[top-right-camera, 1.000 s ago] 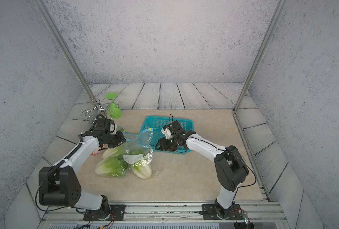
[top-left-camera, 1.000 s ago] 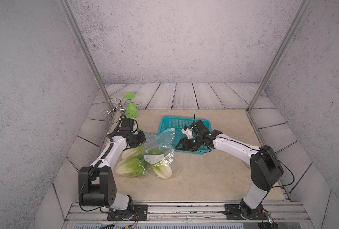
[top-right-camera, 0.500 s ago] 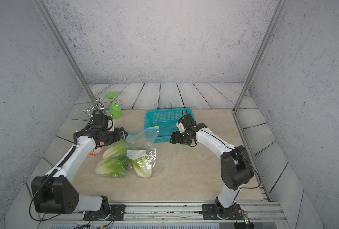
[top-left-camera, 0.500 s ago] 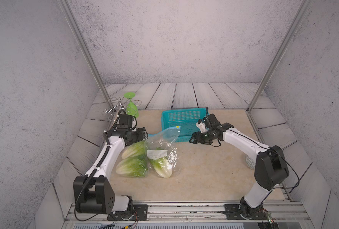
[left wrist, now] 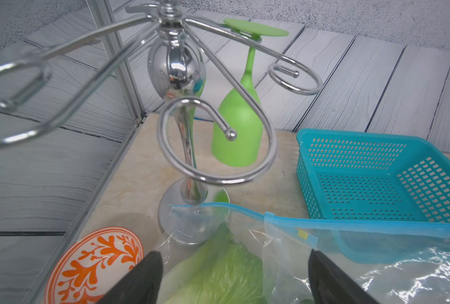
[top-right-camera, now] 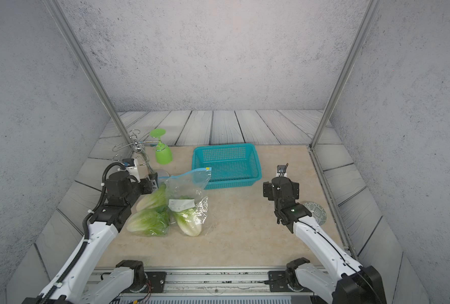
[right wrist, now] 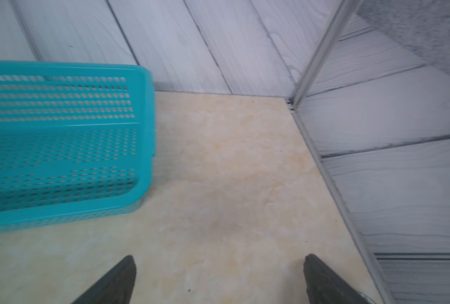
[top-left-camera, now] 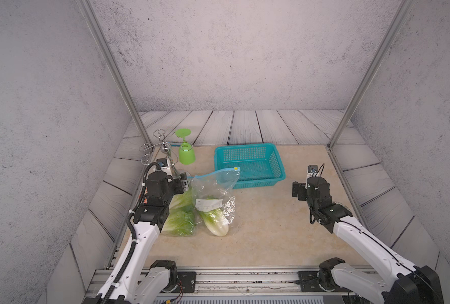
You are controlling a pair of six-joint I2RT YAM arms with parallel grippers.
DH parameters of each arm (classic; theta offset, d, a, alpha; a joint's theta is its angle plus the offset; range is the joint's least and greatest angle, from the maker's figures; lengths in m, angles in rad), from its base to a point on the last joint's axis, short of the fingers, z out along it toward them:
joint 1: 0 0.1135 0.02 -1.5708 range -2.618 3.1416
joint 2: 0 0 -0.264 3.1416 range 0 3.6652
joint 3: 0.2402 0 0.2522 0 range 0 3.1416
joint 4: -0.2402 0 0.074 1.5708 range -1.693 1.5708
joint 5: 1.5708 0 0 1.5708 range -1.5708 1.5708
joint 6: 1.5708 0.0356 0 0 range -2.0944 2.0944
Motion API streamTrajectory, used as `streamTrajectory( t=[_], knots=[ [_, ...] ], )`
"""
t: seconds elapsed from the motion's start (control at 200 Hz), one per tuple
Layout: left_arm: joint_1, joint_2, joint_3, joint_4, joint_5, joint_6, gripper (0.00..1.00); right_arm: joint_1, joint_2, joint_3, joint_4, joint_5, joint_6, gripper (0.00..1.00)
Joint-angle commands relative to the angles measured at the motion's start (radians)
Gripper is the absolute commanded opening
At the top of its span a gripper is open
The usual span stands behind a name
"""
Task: Put the chinese cabbages into a zipper bag and zip it
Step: Reset both arms
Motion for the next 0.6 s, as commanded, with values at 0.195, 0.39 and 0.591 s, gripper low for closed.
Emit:
streamTrajectory(
  t=[0.195,0.39,0.591],
  knots=[
    [0.005,-0.09,-0.184,0.243,-0.318,0.062,0.89,-0.082,0.175,-0.124,0.377,0.224,-0.076,0.99],
    [0.024,0.123,-0.286,0.489,-0.463,0.042,0.88,-0.114,0.292,-0.174,0.593,0.188,-0.087,0.99],
    [0.024,0.307,-0.44,0.821,-0.446,0.069,0.88,-0.158,0.335,-0.215,0.712,0.056,-0.113,0.99]
  ],
)
